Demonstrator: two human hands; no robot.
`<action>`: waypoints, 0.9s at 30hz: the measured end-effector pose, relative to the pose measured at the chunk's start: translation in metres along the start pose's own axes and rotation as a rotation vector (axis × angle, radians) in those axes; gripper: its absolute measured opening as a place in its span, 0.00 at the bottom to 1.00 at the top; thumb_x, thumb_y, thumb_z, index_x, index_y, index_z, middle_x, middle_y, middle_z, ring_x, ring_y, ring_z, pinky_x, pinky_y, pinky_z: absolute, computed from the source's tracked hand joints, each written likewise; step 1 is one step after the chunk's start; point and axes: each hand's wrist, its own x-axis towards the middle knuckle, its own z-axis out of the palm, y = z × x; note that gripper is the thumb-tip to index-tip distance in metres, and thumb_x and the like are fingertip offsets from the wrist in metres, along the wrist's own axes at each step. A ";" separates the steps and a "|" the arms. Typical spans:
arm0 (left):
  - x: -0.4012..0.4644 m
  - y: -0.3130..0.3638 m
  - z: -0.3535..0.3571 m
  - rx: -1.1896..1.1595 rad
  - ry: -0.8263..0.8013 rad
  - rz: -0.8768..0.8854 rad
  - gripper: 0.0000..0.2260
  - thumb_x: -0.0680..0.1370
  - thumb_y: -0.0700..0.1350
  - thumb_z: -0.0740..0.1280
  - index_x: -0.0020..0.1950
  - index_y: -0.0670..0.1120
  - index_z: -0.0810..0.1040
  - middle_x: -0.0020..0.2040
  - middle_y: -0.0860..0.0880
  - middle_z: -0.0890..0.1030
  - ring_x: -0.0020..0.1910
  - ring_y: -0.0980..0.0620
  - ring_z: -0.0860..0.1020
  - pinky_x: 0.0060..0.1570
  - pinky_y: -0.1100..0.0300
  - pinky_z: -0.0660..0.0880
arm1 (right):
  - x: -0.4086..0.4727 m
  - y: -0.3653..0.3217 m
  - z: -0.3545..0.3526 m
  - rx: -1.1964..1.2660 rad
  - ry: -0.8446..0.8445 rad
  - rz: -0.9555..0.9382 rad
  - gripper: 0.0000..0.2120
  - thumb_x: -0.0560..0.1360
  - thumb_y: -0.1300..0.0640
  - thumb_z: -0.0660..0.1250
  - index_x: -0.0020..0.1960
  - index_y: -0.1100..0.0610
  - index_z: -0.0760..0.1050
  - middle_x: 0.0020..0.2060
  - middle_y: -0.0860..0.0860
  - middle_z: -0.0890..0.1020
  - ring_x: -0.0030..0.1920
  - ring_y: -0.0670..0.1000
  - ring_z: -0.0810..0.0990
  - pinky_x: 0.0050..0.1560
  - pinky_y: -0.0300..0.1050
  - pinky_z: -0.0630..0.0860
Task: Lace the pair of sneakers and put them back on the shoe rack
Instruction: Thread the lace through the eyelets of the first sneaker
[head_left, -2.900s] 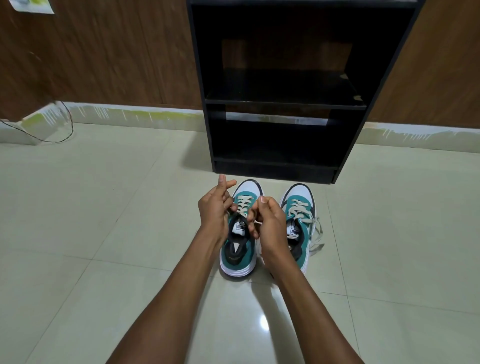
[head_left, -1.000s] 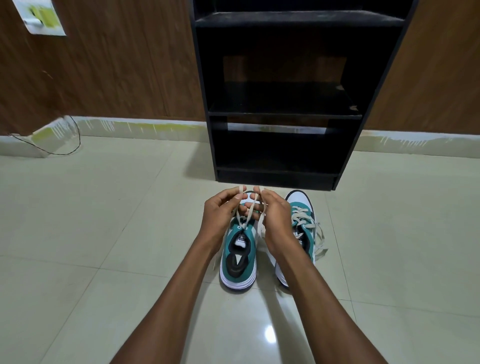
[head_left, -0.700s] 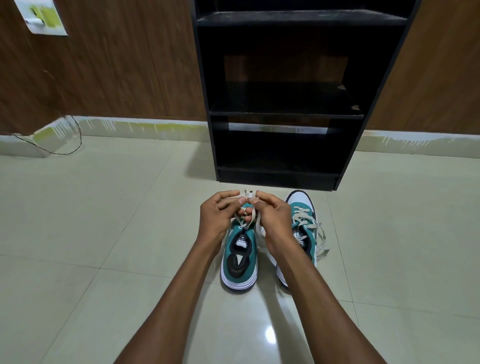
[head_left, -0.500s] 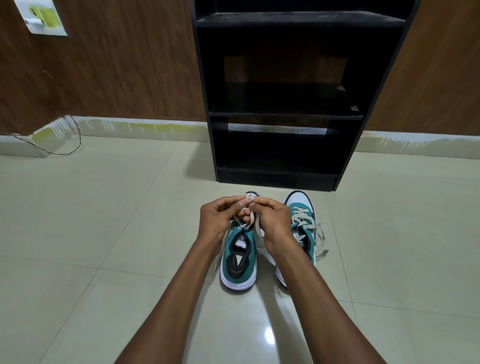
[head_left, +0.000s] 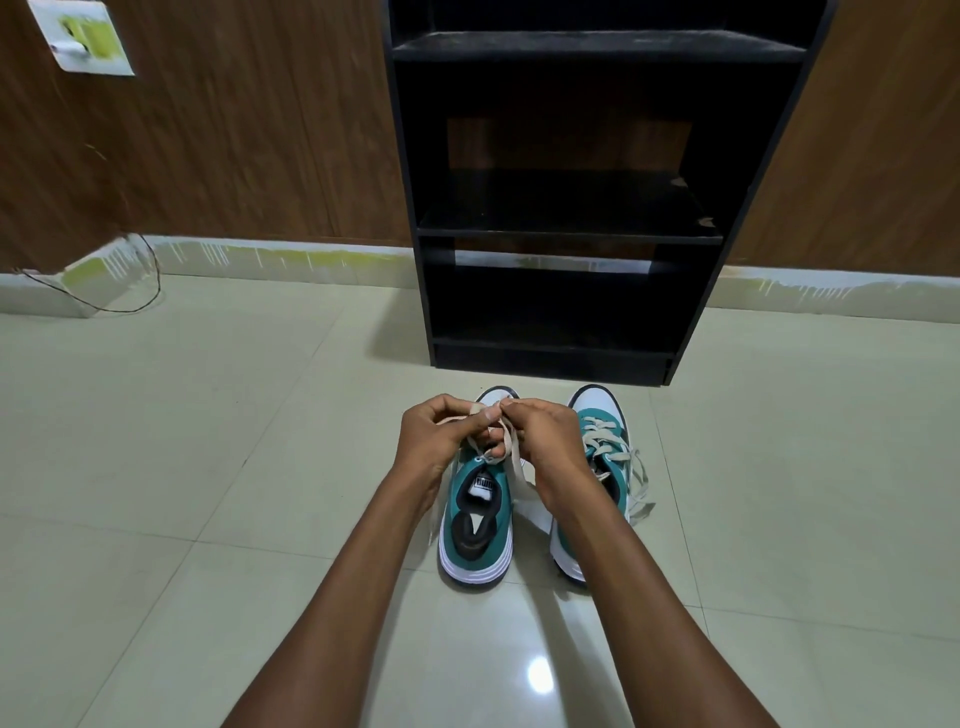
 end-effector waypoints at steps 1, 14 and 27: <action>0.001 -0.001 -0.002 0.116 -0.011 0.094 0.09 0.69 0.39 0.81 0.45 0.38 0.84 0.45 0.41 0.86 0.42 0.47 0.86 0.48 0.54 0.83 | 0.002 0.001 0.000 0.012 0.020 0.016 0.09 0.79 0.63 0.67 0.46 0.67 0.83 0.31 0.61 0.82 0.27 0.54 0.77 0.29 0.44 0.79; 0.003 -0.007 -0.008 0.872 -0.091 0.652 0.06 0.77 0.42 0.70 0.45 0.48 0.74 0.42 0.49 0.77 0.43 0.49 0.74 0.43 0.51 0.75 | 0.013 0.003 -0.002 -0.067 0.045 -0.041 0.04 0.77 0.65 0.68 0.48 0.58 0.76 0.38 0.56 0.81 0.29 0.51 0.79 0.28 0.45 0.75; 0.019 0.026 -0.008 0.220 -0.114 -0.368 0.08 0.72 0.45 0.77 0.39 0.46 0.80 0.26 0.53 0.75 0.29 0.53 0.69 0.31 0.61 0.68 | 0.003 0.019 -0.021 -1.072 0.091 -0.972 0.11 0.72 0.49 0.77 0.51 0.54 0.83 0.48 0.49 0.80 0.51 0.50 0.75 0.48 0.44 0.74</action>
